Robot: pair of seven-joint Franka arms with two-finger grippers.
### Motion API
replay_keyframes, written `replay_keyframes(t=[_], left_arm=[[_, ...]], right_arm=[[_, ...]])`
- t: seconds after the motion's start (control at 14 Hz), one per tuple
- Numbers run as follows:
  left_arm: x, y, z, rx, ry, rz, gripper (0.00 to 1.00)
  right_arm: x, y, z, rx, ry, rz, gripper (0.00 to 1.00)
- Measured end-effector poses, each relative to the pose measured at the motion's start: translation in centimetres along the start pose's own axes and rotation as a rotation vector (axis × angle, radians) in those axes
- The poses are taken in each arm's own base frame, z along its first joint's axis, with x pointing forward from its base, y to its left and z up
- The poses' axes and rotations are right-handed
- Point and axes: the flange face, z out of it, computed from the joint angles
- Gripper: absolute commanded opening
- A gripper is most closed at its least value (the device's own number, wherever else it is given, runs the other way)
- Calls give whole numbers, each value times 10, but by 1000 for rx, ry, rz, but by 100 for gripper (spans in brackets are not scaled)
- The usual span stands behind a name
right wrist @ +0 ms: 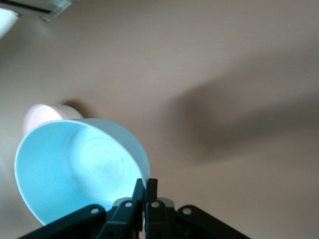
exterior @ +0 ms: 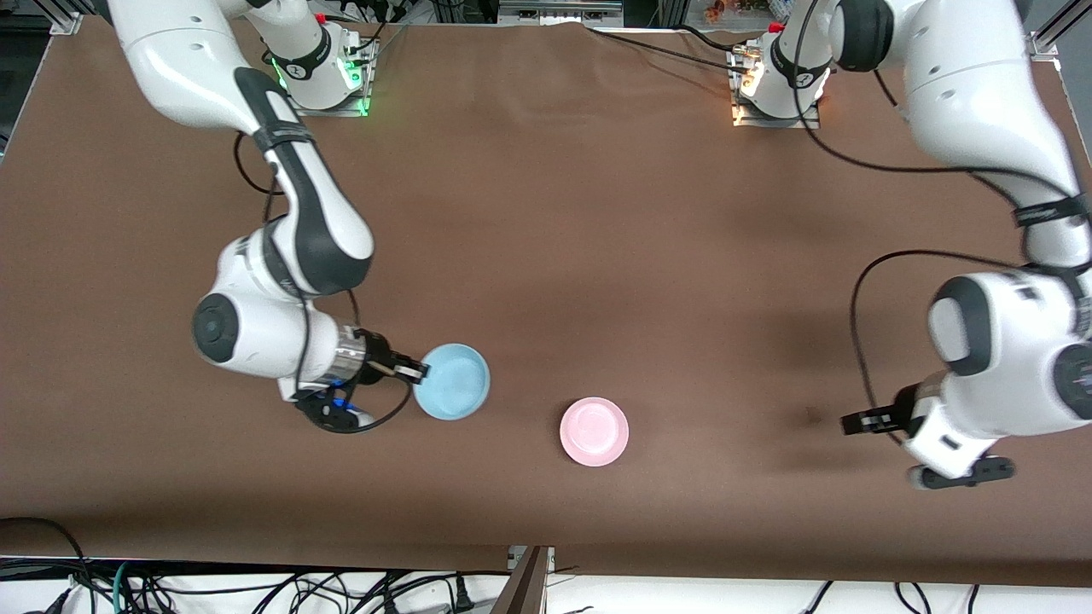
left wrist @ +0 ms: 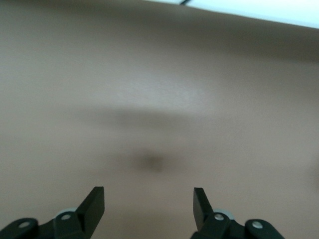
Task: Stack pink and blue bowls on white bowl
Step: 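Carry the blue bowl over the pink bowl while the left gripper withdraws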
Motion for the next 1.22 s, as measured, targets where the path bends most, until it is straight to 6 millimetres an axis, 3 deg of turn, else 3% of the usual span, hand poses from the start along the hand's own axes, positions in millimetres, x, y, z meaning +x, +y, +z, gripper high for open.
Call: replay_keyframes(t=[0.22, 0.43, 0.65, 0.86, 1.22], left_arm=[[-11, -29, -72, 17, 45, 74, 96], [-22, -71, -113, 44, 56, 117, 100], [-25, -94, -122, 49, 59, 131, 100], [-26, -95, -122, 46, 48, 135, 100], [-28, -95, -122, 43, 42, 136, 100]], right_arm=[[-25, -46, 36, 164, 112, 46, 0], [-40, -74, 65, 306, 202, 53, 0], [-52, -88, 97, 381, 257, 44, 0], [-65, -93, 124, 396, 259, 34, 0], [-74, -93, 140, 363, 219, 25, 0]])
